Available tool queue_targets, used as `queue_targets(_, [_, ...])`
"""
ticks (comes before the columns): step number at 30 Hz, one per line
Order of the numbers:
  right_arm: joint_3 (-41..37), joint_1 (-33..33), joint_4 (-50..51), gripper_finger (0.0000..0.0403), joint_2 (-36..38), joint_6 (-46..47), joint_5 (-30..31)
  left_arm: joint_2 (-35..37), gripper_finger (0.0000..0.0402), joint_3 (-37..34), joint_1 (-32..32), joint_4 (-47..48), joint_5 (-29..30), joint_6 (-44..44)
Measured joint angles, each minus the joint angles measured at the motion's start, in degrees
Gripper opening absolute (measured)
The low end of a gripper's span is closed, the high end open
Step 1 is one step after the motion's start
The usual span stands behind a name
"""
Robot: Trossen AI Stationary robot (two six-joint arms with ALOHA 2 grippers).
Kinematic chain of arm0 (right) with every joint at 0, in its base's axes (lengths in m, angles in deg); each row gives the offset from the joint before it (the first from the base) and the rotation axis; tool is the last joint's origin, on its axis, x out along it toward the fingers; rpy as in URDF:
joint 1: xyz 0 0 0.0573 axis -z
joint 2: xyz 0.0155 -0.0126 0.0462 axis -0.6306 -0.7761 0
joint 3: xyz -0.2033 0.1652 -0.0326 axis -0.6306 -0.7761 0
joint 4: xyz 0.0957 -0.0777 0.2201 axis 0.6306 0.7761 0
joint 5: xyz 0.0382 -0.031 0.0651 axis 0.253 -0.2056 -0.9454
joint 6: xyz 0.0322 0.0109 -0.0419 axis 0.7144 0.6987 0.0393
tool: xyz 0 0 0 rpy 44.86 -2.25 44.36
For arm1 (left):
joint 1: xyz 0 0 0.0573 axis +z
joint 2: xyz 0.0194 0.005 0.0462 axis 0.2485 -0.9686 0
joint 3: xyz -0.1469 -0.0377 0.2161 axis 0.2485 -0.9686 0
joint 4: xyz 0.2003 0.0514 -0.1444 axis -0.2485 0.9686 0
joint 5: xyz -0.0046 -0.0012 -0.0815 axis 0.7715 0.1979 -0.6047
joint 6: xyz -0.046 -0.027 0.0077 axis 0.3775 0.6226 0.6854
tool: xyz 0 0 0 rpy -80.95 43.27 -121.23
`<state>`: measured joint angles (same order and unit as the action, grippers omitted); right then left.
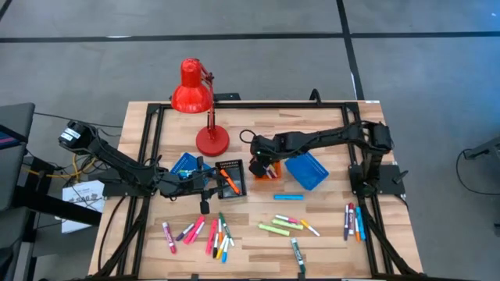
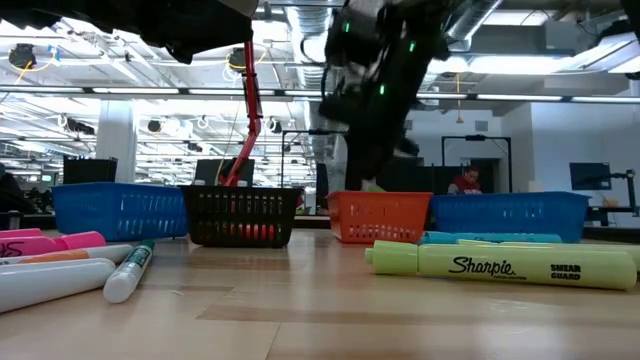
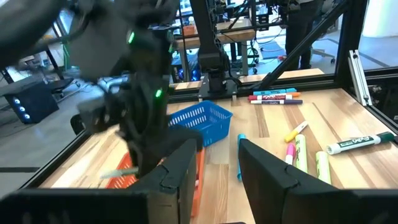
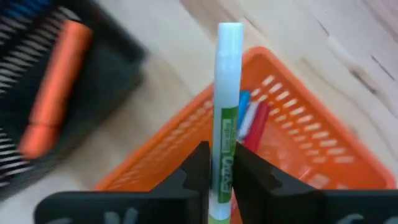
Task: Pick & Place Markers
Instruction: Adjust the small light green marker pen in the orange basket, then put the large red marker pen into the left blue basket
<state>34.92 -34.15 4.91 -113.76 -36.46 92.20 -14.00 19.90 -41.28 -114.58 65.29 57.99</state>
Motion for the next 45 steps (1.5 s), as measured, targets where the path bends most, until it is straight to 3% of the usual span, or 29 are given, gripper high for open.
queue_targets(3, [1.1, -1.7, 3.6, 0.0056, 2.0, 5.4, -0.2, 0.0, 0.0118, 0.0, 0.0, 0.0, 0.0, 0.0])
queue_targets(8, [1.1, -3.4, 7.3, 0.0025, 2.4, 12.3, -0.2, 0.0, 0.0118, 0.0, 0.0, 0.0, 0.0, 0.1])
queue_targets(15, [1.1, -3.4, 9.8, 0.0007, 1.9, 11.0, -0.5, 0.0, 0.0118, 0.0, 0.0, 0.0, 0.0, 0.2])
queue_targets(19, [2.2, -4.4, 14.1, 0.0027, 4.5, 10.6, -2.7, 0.0, 0.0118, 0.0, 0.0, 0.0, 0.0, 0.2])
queue_targets(25, [3.4, -8.9, 25.5, 0.0076, 8.7, 17.9, -9.9, 0.0, 0.0118, 0.0, 0.0, 0.2, -0.4, 0.2])
queue_targets(35, [3.0, -23.0, 43.1, 0.0126, 12.6, 29.0, -10.0, 0.0, 0.0118, 0.0, 0.0, 0.4, -0.4, 0.2])
queue_targets(45, [-12.0, -33.2, 42.7, 0.0129, 19.1, 53.6, -21.4, 0.0, 0.0118, 0.0, -0.1, 0.6, -0.5, 0.7])
